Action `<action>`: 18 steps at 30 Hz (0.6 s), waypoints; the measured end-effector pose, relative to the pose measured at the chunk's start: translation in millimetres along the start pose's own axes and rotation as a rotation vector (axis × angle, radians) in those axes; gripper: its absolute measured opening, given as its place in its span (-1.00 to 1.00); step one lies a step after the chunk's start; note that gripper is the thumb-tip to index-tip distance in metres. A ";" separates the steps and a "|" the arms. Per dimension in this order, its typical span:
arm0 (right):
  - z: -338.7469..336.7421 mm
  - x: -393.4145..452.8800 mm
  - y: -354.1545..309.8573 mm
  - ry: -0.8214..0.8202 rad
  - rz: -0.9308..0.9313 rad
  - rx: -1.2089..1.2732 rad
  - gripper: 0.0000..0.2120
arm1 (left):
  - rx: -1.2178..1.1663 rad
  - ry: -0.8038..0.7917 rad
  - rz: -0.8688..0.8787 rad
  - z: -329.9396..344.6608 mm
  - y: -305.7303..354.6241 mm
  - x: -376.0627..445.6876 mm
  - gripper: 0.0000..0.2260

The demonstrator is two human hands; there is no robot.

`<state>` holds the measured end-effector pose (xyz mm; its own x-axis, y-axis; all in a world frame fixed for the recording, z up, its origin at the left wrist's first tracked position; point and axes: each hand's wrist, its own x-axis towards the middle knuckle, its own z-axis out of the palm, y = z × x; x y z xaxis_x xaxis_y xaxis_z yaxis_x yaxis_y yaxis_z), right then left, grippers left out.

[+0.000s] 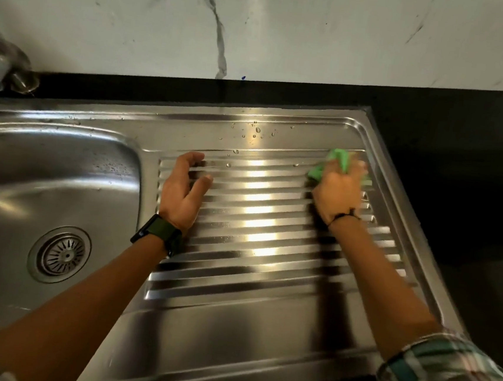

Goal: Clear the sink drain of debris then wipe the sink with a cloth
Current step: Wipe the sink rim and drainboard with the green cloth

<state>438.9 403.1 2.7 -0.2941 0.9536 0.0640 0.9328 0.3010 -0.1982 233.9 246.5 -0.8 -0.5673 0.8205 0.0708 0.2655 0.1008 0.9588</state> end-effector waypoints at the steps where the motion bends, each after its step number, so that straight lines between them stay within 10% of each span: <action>1: 5.6 -9.5 -21.9 -0.010 -0.047 0.034 -0.48 | -0.005 0.000 0.004 -0.1 -0.4 0.4 -0.52; 9: 13.3 -41.5 -91.6 -0.086 -0.470 0.135 -0.47 | 0.154 -0.046 0.000 -2.7 10.0 -3.6 -0.52; 18: -9.5 14.1 50.0 0.022 0.105 0.019 -0.43 | 0.577 -0.256 0.176 -21.6 -11.7 10.9 -0.48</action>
<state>483.4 431.7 3.0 -0.1896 0.9798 0.0637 0.9542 0.1992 -0.2233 207.8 242.1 -5.3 -0.2929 0.9530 0.0772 0.7535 0.1803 0.6322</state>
